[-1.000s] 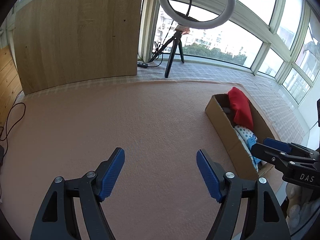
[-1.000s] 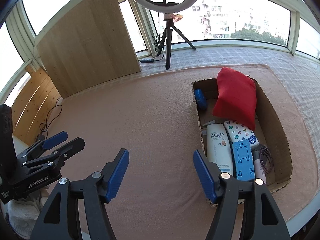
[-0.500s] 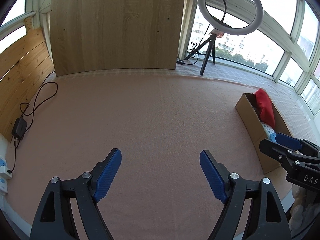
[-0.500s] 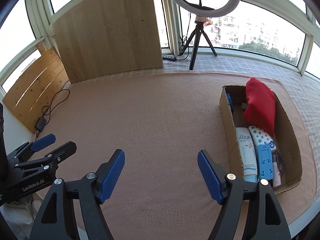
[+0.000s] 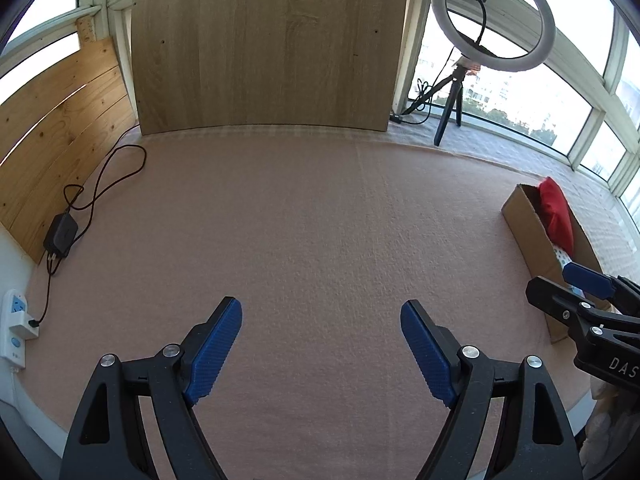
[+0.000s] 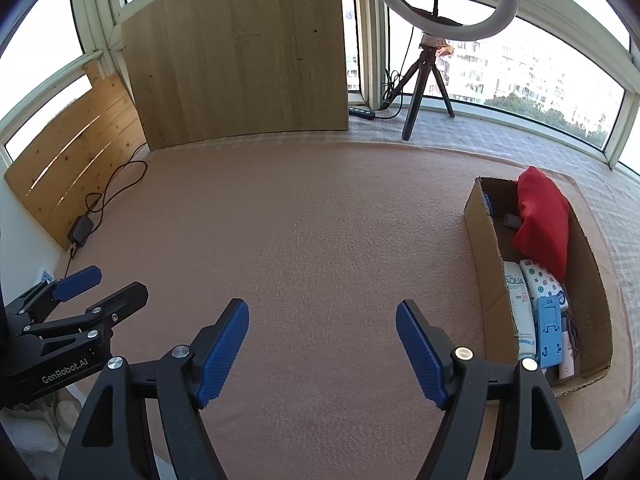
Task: Organize objects
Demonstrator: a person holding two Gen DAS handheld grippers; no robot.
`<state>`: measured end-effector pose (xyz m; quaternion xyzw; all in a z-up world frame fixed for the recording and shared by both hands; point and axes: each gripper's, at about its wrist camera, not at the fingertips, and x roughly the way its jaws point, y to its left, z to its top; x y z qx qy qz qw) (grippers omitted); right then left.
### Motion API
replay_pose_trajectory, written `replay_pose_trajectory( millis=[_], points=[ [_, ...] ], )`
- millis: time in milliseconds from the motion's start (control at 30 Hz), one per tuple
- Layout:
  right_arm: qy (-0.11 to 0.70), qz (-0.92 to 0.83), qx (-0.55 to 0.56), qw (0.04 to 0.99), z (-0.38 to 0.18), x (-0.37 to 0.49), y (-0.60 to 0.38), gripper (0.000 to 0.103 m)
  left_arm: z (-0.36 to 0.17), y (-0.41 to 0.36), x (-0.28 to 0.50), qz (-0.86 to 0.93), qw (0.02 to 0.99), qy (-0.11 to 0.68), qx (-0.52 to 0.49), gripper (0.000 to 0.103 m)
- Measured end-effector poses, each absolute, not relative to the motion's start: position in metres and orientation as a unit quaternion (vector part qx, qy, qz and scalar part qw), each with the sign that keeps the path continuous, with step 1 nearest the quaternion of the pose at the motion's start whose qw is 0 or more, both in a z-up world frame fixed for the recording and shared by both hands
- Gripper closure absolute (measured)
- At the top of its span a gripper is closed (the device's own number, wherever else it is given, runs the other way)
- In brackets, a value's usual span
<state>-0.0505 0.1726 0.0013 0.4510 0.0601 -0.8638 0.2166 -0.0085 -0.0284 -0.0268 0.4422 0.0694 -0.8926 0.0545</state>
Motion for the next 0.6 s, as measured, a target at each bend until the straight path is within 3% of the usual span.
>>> replay_pose_trajectory(
  millis=[600],
  points=[
    [0.056,-0.863,0.458,0.204,-0.0037,-0.0510,0.1740,0.030,-0.0279,-0.0267,-0.0119,-0.891,0.056,0.068,0.446,0.016]
  ],
)
